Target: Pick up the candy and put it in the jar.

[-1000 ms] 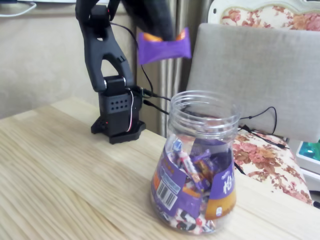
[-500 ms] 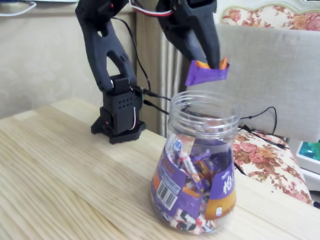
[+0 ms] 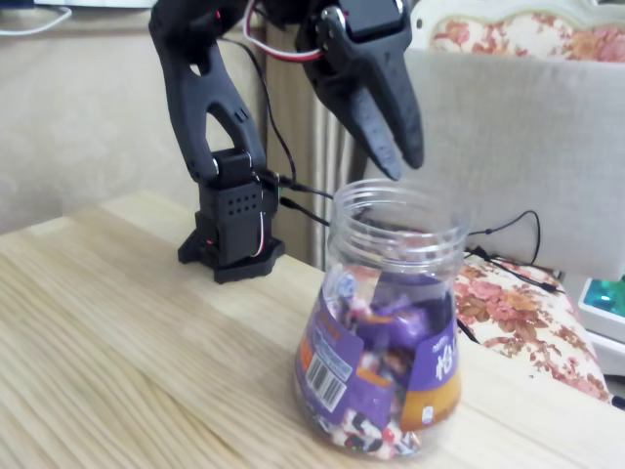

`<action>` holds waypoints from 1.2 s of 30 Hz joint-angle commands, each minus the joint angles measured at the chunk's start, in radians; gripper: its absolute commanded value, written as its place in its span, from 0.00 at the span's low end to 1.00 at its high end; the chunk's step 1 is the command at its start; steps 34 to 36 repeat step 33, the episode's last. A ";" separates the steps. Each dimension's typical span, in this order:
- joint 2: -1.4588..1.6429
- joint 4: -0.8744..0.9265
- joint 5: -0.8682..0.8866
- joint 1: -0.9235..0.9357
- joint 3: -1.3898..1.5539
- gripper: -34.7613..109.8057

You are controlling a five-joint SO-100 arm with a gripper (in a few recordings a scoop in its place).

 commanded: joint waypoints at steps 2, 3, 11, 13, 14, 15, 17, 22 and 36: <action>0.054 -0.015 0.011 0.006 -0.006 0.44; 0.055 -0.011 0.014 0.011 -0.020 0.44; 0.057 0.000 0.057 0.256 -0.124 0.24; 0.032 -0.003 0.086 0.364 -0.121 0.24; 0.018 -0.002 0.104 0.410 -0.115 0.24; 0.011 -0.012 0.114 0.451 -0.104 0.24; -0.021 -0.018 0.170 0.538 -0.094 0.24; -0.140 -0.026 0.282 0.729 -0.077 0.24; -0.379 -0.089 0.364 0.857 -0.066 0.24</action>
